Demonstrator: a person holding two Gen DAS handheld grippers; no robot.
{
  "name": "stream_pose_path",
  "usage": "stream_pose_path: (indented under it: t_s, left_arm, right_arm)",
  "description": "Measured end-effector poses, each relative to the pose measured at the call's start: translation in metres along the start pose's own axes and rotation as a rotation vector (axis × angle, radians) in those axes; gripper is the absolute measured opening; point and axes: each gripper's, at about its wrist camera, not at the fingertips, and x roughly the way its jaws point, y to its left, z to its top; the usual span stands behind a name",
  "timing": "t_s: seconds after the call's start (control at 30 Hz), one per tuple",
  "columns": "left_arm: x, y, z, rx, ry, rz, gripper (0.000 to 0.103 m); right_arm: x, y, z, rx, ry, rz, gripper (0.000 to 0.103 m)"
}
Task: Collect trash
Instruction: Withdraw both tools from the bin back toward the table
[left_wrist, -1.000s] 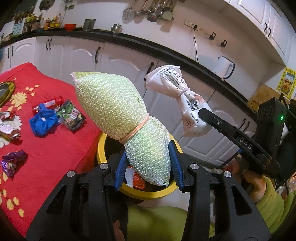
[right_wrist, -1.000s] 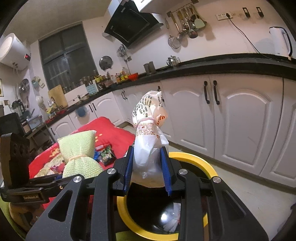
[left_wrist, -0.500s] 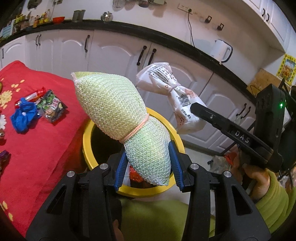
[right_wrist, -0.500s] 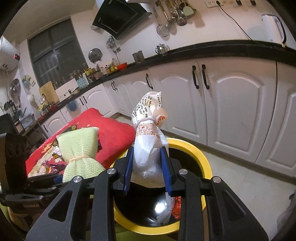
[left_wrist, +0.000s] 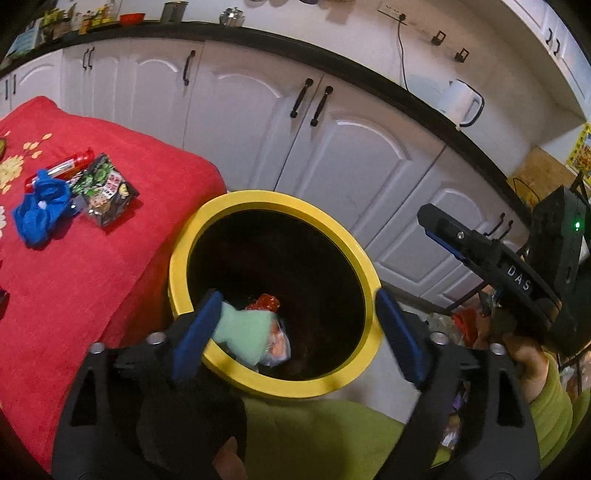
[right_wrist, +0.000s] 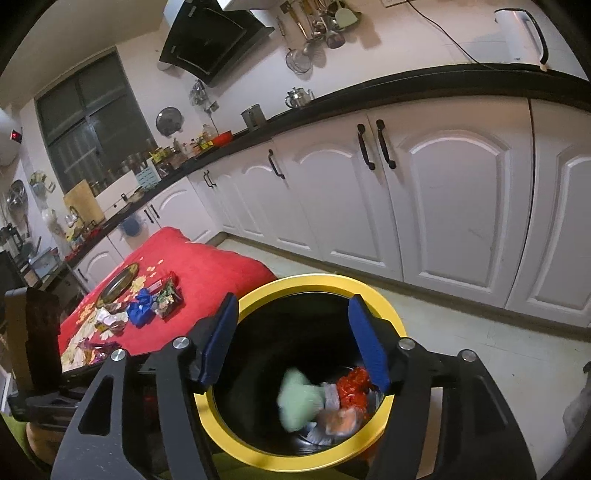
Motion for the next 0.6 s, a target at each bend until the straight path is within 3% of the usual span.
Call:
stream_pose_path:
  t_s: [0.1,0.33,0.6]
  left_arm:
    - [-0.007,0.002,0.000,-0.012,-0.026,0.024,0.092]
    - [-0.030,0.015,0.001,-0.055,-0.086,0.082,0.092]
    - [-0.054,0.020,0.002,-0.048,-0.154,0.129,0.092]
  right_arm:
    - [-0.001,0.004,0.000,-0.014,-0.005,-0.007,0.062]
    - [-0.004,0.007,0.002,-0.027,-0.038,-0.021,0.072]
    - [-0.005,0.024,0.001,-0.071,-0.051,-0.016,0.074]
